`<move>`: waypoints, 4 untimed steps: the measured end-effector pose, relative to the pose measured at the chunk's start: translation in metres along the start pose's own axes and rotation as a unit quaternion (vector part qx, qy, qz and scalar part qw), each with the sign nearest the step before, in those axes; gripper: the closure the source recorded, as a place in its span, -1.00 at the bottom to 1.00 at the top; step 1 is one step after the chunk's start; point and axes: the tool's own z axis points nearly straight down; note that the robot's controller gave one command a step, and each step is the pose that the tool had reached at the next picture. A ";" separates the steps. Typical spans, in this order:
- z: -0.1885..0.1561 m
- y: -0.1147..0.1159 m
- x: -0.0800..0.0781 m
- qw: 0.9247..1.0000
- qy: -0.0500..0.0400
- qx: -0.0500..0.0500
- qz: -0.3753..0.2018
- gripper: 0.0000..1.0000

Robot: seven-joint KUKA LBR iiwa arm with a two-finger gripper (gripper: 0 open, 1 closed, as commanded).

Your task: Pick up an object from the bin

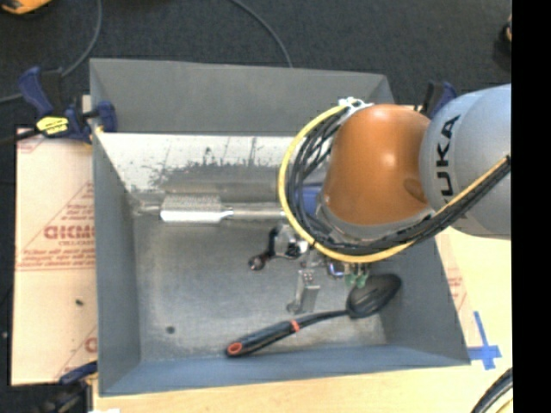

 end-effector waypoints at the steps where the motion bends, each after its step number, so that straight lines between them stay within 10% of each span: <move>1: -0.004 0.000 -0.001 1.000 -0.003 0.000 0.001 -1.00; 2: 0.121 -0.056 0.028 0.998 -0.004 0.001 -0.064 -1.00; 3: 0.049 -0.053 0.028 0.990 -0.007 0.001 -0.139 -1.00; 4: 0.114 -0.031 0.033 1.000 -0.003 0.000 -0.002 -1.00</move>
Offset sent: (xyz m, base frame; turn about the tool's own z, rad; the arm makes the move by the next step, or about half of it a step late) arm -0.0345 -0.0645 -0.1427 -0.1480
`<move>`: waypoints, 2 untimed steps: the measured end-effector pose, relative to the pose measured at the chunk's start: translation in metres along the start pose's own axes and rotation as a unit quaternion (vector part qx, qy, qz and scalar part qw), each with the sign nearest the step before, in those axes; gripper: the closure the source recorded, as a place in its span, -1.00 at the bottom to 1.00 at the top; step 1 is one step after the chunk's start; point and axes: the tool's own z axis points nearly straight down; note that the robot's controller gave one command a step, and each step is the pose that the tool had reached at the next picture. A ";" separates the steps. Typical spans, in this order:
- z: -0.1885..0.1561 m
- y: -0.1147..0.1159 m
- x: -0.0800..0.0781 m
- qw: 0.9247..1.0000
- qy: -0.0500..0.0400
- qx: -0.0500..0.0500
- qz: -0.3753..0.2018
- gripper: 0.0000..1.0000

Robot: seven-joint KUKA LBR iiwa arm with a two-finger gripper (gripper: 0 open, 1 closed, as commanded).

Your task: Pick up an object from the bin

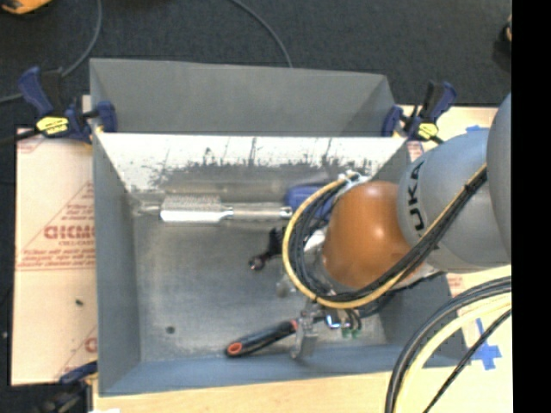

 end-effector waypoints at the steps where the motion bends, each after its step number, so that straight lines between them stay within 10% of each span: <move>1: 0.025 0.016 -0.004 0.956 -0.012 0.002 -0.294 -1.00; 2: 0.028 -0.040 -0.010 0.996 -0.004 0.000 0.084 1.00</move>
Offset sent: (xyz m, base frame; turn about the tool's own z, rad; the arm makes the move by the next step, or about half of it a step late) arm 0.0151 -0.0662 -0.0292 0.4479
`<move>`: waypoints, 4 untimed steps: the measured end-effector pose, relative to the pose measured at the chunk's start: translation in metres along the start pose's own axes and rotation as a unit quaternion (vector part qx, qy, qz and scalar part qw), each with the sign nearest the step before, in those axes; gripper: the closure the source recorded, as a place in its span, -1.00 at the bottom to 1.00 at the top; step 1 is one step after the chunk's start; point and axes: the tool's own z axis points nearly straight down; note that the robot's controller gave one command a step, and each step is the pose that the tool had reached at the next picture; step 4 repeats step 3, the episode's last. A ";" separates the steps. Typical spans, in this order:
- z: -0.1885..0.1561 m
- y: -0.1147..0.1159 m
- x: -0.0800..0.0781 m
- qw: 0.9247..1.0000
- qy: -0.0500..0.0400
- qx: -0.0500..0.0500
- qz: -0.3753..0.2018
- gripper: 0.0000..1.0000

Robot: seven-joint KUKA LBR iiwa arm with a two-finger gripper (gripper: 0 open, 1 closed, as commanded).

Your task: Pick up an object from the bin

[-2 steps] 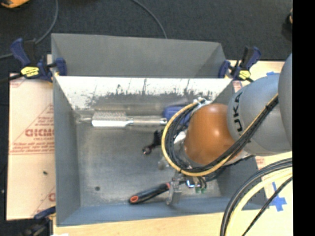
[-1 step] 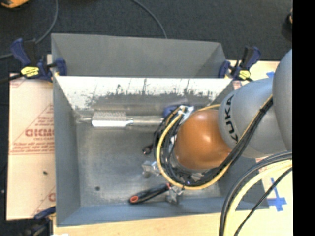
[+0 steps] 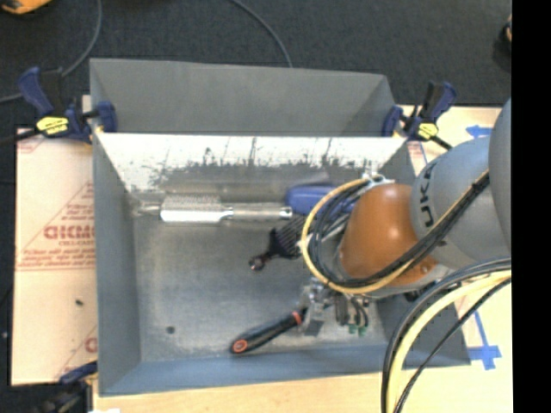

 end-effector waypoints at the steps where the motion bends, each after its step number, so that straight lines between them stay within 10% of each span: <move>1: 0.000 -0.007 -0.003 0.998 0.000 0.000 0.060 1.00; 4: -0.017 -0.011 -0.001 0.990 0.004 0.002 0.138 1.00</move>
Offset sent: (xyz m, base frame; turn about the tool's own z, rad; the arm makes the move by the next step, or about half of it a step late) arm 0.0002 0.0000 0.0857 0.0000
